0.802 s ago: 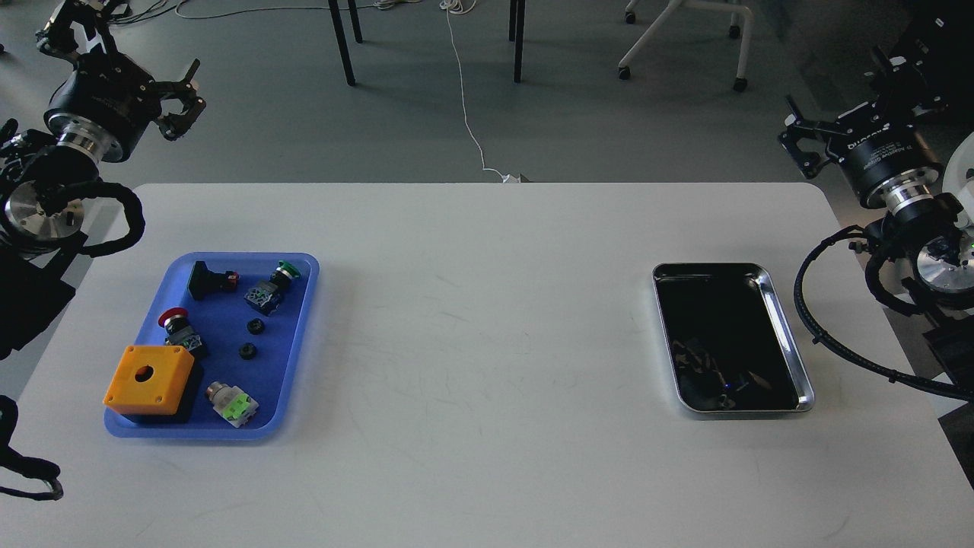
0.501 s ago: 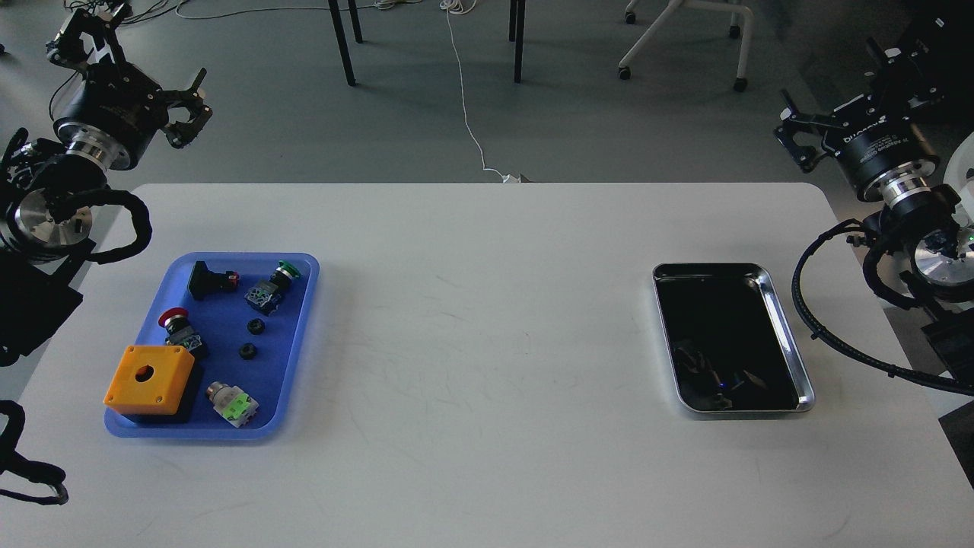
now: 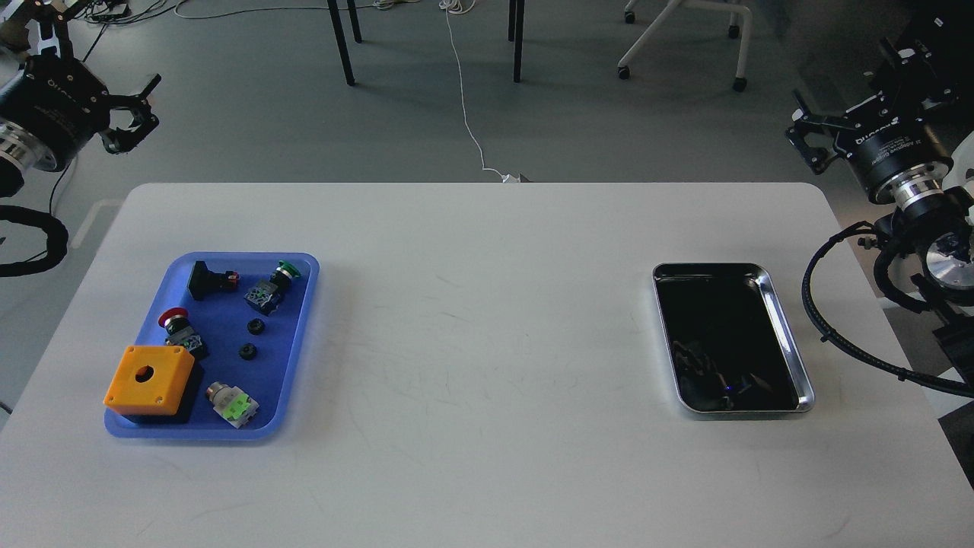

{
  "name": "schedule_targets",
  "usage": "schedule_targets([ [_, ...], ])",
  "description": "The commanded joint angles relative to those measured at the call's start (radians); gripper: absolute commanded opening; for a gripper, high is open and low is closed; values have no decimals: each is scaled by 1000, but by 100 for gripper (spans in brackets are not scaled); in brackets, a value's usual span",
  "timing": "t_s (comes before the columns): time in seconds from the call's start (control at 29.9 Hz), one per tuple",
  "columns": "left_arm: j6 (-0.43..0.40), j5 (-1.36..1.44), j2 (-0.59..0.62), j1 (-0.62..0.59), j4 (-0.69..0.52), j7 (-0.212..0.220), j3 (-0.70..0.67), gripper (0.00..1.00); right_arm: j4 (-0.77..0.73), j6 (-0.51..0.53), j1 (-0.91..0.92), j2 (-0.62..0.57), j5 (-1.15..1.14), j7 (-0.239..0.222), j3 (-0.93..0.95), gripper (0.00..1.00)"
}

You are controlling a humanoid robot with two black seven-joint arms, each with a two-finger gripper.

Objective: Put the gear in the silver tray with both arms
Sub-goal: 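Move the left gripper over the blue tray toward the black gears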

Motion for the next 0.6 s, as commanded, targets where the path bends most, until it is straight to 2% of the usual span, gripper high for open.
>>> schedule_targets([
  [0.0, 0, 181, 86, 3, -117, -1, 5, 98, 1, 0, 0, 5, 0, 4, -1, 99],
  [0.07, 0, 234, 97, 3, -122, -1, 3, 98, 1, 0, 0, 5, 0, 4, -1, 99],
  [0.2, 0, 526, 135, -5, -141, -4, -9, 98, 1, 0, -2, 5, 0, 4, -1, 99],
  [0.37, 0, 804, 191, -11, -268, -61, -34, 93, 1, 0, 0, 0, 0, 4, 1, 99],
  [0.57, 0, 1192, 192, -8, -401, -66, -29, 91, 1, 0, 0, -1, 0, 4, 1, 99],
])
